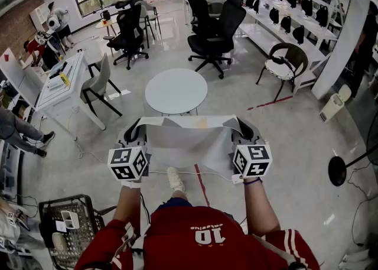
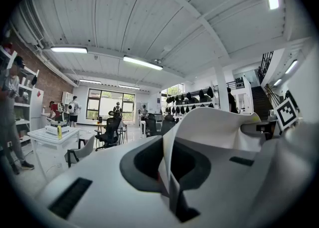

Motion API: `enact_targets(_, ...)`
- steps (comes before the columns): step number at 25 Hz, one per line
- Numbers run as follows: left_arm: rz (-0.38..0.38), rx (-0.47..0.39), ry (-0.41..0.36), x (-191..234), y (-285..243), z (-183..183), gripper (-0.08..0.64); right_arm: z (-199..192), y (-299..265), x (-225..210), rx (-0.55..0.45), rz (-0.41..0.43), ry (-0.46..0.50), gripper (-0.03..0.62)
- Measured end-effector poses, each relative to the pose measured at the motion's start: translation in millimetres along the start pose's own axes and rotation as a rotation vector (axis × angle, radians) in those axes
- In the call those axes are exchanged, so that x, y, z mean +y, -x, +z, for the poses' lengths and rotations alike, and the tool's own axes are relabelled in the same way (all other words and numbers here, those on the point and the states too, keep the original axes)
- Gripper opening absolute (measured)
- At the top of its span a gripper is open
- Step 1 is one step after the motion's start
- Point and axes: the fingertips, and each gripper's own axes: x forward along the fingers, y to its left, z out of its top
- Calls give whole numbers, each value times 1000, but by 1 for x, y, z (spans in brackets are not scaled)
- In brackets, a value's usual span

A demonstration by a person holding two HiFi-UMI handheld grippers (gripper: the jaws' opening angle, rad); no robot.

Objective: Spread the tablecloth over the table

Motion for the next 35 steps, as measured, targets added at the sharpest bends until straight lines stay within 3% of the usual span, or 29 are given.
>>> enact_targets(35,2,1,13,11,-33,4,11,8,-35,-11,-13,30,-19,17)
